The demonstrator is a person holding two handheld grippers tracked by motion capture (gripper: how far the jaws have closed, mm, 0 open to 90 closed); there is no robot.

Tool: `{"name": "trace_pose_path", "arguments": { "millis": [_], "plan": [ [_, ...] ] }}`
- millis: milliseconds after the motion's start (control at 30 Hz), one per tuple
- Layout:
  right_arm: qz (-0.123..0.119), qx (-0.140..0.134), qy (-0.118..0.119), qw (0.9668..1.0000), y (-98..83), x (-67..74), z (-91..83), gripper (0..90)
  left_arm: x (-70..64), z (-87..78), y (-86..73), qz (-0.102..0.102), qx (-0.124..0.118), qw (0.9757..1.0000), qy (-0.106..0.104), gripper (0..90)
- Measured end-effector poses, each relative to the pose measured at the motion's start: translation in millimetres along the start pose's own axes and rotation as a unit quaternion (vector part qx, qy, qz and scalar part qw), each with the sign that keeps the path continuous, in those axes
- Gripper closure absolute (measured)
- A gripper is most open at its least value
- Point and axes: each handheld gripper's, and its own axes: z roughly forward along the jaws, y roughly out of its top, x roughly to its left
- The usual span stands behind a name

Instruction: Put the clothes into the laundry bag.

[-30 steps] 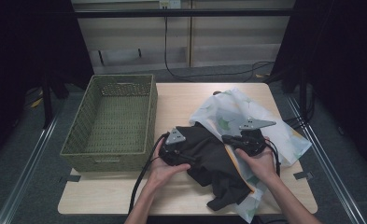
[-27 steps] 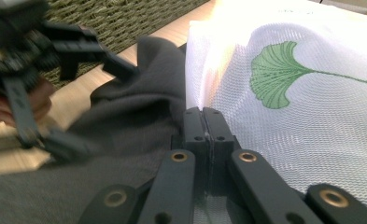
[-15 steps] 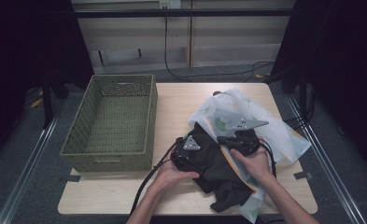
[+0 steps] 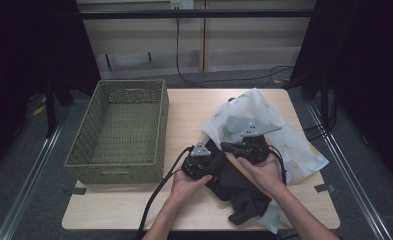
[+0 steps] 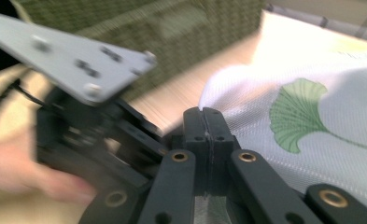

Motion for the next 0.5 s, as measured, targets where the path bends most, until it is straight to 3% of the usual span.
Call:
{"name": "trace_pose_path", "arguments": {
  "millis": [33, 133, 200, 300, 333, 367, 400, 500],
  "plan": [
    [0.000, -0.007, 0.007, 0.9999, 4.4, 3.5, -1.7, 90.0, -0.1, -1.9, 1.9, 0.003, -0.002, 1.0000, 0.003, 77.1],
    [-0.005, -0.048, 0.032, 0.9983, 24.9, 15.9, -14.0, 90.0, -2.3, -5.9, 7.3, -0.015, -0.038, 0.9991, 0.007, 77.4],
    [-0.007, -0.057, 0.039, 0.9976, 30.5, 18.7, -18.0, 90.0, -5.5, -11.9, 15.6, -0.011, -0.056, 0.9983, 0.007, 77.5],
    [-0.020, -0.092, 0.058, 0.9939, 54.3, 31.1, -33.2, 90.0, -11.1, -20.9, 29.0, -0.002, -0.080, 0.9967, 0.010, 77.7],
    [-0.024, -0.099, 0.062, 0.9928, 59.9, 34.0, -36.5, 90.0, -16.1, -29.6, 40.1, 0.003, -0.100, 0.9947, 0.020, 77.7],
    [-0.024, -0.099, 0.062, 0.9928, 59.9, 34.0, -36.5, 90.0, -16.1, -29.6, 40.1, 0.003, -0.100, 0.9947, 0.020, 77.8],
    [-0.026, -0.113, 0.071, 0.9907, 68.5, 37.8, -41.6, 90.0, -17.3, -34.5, 45.5, 0.002, -0.110, 0.9938, 0.013, 77.8],
    [-0.027, -0.119, 0.068, 0.9901, 71.5, 35.9, -42.8, 90.0, -19.2, -50.1, 58.3, 0.011, -0.135, 0.9905, 0.024, 77.9]
  ]
}}
